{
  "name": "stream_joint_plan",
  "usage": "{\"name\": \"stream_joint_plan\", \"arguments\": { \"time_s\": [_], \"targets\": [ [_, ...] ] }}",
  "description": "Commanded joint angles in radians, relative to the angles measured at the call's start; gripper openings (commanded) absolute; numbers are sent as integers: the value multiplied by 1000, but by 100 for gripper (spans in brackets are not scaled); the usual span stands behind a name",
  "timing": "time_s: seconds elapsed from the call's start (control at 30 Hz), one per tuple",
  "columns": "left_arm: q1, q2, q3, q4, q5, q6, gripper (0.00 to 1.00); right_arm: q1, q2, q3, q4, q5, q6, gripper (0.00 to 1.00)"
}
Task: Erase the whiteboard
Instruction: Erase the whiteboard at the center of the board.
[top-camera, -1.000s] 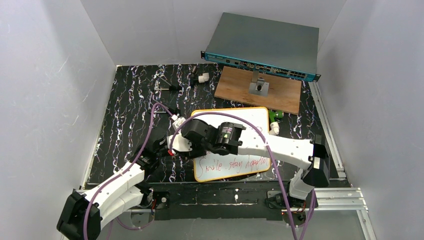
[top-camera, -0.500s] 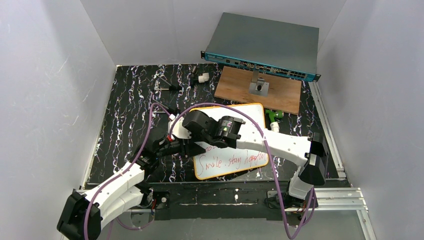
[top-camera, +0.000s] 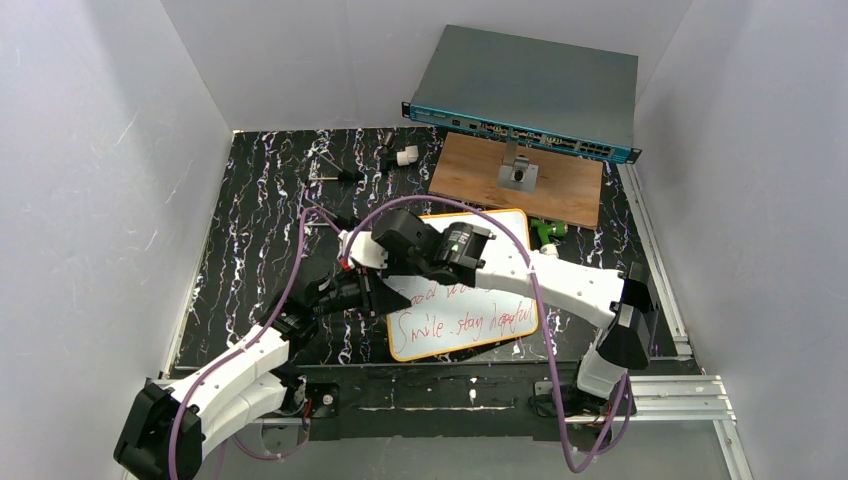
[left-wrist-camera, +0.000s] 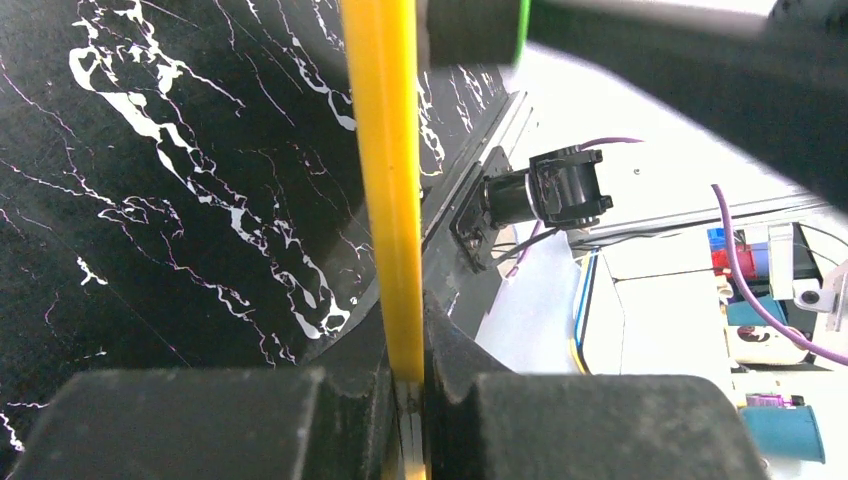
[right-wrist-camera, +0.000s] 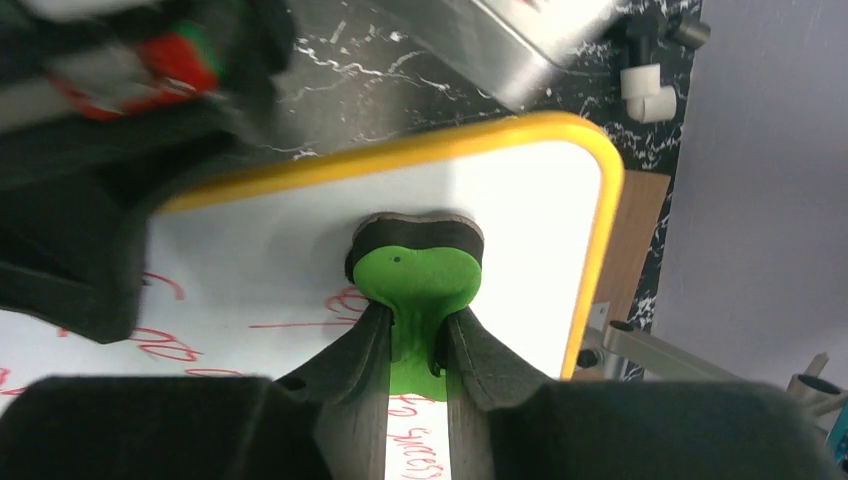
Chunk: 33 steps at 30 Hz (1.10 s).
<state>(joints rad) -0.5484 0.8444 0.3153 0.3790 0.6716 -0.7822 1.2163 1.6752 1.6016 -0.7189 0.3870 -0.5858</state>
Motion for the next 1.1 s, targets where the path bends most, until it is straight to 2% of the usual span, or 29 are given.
{"name": "stream_joint_plan", "arguments": {
  "time_s": [0.0,0.17,0.37,0.43,0.53,0.77,0.87,1.07],
  "targets": [
    [-12,-58,30,158,91,55,0,-79,-15,28,-3,0,17,1],
    [-12,-57,37,149,88,63,0,-66,-28,-6,-55,-83,8,1],
    [-12,-59,36,149,86,65,0,24,-52,-60,-134,-234,-27,1],
    [-12,-63,34,147,85,65,0,32,-49,-66,-131,-231,-30,1],
    [-12,-70,32,143,84,68,0,19,-41,-62,-70,-133,-30,1],
    [-12,-71,31,140,83,70,0,-119,1,78,-15,-8,28,1],
    [-12,-69,33,139,85,71,0,-129,5,79,-24,-23,30,1],
    [-12,-79,30,133,81,75,0,-70,-39,-8,-111,-172,-27,1]
  ]
}}
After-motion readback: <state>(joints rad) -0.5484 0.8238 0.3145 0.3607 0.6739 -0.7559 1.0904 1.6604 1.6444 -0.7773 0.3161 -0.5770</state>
